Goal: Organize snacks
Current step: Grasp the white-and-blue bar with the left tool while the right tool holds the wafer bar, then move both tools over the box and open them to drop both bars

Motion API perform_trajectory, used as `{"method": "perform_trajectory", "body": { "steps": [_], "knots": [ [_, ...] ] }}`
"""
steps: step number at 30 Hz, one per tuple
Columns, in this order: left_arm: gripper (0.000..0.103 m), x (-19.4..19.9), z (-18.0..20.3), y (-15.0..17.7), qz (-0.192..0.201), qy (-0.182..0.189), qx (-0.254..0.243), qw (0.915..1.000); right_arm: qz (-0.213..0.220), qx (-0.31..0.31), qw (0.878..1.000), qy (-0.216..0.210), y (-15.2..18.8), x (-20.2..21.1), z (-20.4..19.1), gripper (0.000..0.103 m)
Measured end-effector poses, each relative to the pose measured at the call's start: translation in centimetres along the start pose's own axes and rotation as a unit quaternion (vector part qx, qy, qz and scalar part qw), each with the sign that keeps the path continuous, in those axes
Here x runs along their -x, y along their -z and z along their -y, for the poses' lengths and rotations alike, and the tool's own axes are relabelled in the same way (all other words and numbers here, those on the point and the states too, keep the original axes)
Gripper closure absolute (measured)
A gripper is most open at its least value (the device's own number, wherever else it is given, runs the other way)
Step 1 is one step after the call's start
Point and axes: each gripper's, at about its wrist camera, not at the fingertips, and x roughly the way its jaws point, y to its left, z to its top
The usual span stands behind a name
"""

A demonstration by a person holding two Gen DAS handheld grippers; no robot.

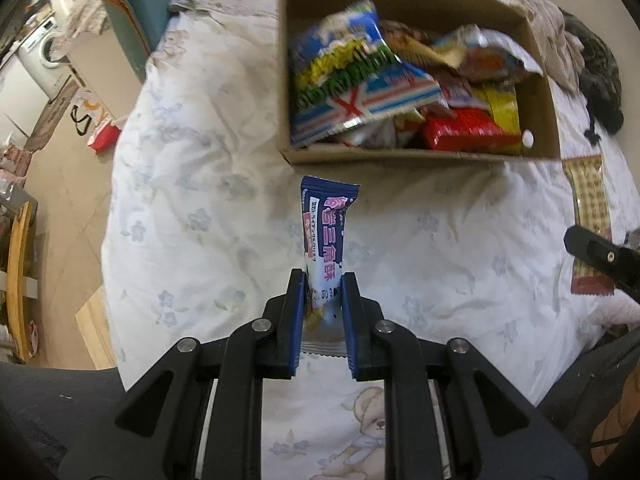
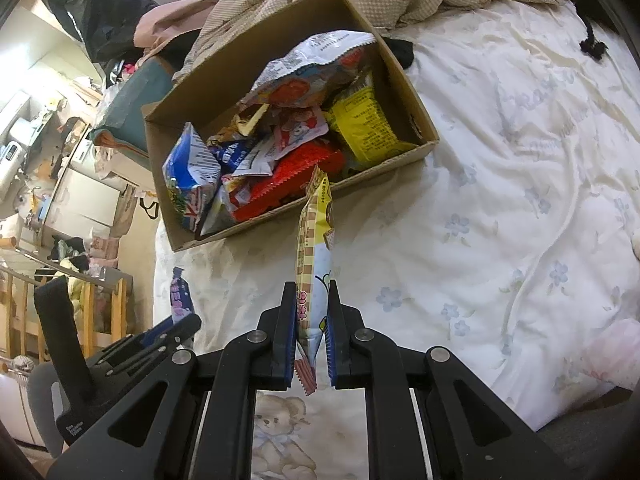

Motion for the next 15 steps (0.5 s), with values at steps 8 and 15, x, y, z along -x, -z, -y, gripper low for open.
{"method": "perform_trajectory", "body": {
  "steps": [8,15],
  "knots": [
    [0.088,2.5,-1.9,-0.4,0.043,0.022,0.048,0.9977,0.033,0.012,0.998,-0.049,-0.2,1.7,-1.0,0.091],
    [0.088,5.8,-2.8,-1.2,0.086,0.035,0.070,0.9932,0.081,0.032,0.992,-0.090,-0.6,4.2,-2.2,0.091]
  ]
}}
